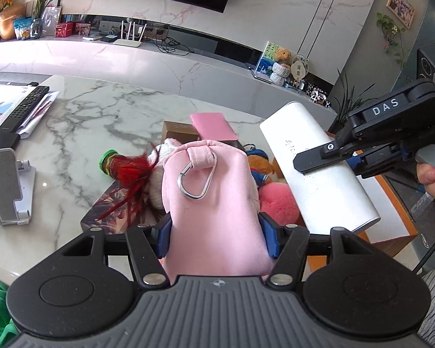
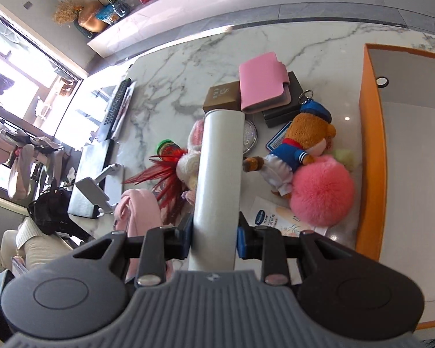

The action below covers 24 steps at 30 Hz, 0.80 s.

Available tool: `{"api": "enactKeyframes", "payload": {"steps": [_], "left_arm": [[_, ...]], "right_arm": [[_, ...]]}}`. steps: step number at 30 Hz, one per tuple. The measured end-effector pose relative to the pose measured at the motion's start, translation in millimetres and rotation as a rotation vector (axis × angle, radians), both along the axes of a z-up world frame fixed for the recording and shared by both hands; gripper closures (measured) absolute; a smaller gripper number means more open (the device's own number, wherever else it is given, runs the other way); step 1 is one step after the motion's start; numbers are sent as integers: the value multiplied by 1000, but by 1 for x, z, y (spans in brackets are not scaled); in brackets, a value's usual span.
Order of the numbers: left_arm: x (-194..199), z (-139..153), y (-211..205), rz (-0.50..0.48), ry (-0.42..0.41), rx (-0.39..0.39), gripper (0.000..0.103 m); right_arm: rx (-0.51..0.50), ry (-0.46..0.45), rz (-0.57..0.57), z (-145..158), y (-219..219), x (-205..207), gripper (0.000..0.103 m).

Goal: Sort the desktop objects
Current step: 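Lift the white tube with the right tool and lower it into the orange box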

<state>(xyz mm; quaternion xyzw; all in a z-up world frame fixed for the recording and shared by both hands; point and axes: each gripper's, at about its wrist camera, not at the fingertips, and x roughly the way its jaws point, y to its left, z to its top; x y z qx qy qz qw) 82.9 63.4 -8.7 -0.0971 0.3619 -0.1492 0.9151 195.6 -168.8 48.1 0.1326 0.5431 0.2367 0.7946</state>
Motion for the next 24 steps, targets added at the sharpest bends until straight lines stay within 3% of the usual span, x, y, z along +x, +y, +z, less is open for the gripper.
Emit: {"api": "enactKeyframes", "payload": {"steps": [6,10,15,20,24], "left_arm": [[9,25,-56,-88,-27,16,33],[20,35,-106,-139,-29,37,33],[33,34,-151,-170,-9,48,33],[39,31,-163,-142,10,62,33],[43,28,-157,-107,30,82,33]], "right_arm": [[20,-93,-73,36,-78,-14,71],[-15,-115,-156,35,-130,-15,71],[-92,-87,-189,8,-162,1,71],[-173,17,-168,-44,-156,23,71],[-246,26,-147,-73,-135,28,71]]}}
